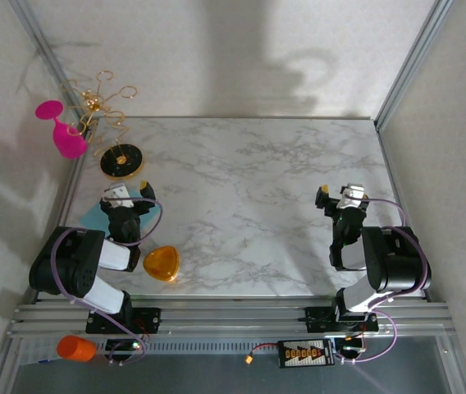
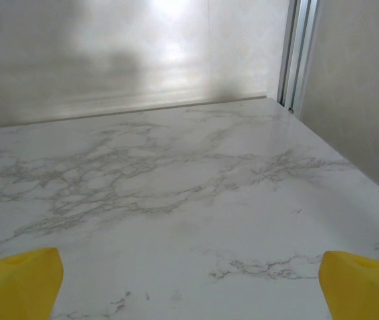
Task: Fold a paper plane with a square sheet of paper (pick it up from the middle)
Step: Move the square sheet of paper to the center of the table.
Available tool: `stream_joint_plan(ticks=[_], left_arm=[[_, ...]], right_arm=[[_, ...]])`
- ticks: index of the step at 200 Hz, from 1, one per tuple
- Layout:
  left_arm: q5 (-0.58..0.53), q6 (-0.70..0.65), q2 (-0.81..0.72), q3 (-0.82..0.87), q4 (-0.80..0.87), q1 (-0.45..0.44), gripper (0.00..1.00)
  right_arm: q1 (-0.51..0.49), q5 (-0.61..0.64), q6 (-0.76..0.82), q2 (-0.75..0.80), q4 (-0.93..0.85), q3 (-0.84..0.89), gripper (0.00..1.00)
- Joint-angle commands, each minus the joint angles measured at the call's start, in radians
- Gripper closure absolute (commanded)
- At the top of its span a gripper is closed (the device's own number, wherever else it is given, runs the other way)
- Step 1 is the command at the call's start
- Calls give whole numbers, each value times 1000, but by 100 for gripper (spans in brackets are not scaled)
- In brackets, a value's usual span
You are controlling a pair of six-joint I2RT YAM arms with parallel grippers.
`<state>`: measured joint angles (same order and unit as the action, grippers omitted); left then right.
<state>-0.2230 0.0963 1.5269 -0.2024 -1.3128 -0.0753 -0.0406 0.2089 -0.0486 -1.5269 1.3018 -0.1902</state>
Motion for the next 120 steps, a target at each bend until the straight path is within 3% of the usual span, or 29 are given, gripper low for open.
stream_joint_plan(ticks=[1,42,83,120], left_arm=[[-57,-2,-74,-24,86,-6,1],[-117,37,-243,-57,284,-7,1],[-150,291,-404,-194,692,-7,1],[2,502,-403,-363,1089,-7,1]], right_arm=[[6,25,-8,106,-96,-24,1],[-1,56,-81,263,-454,-171,1],[-43,38,-276,270,-963,-429,1],[-95,-149,-395,223,-1144,-537,1]])
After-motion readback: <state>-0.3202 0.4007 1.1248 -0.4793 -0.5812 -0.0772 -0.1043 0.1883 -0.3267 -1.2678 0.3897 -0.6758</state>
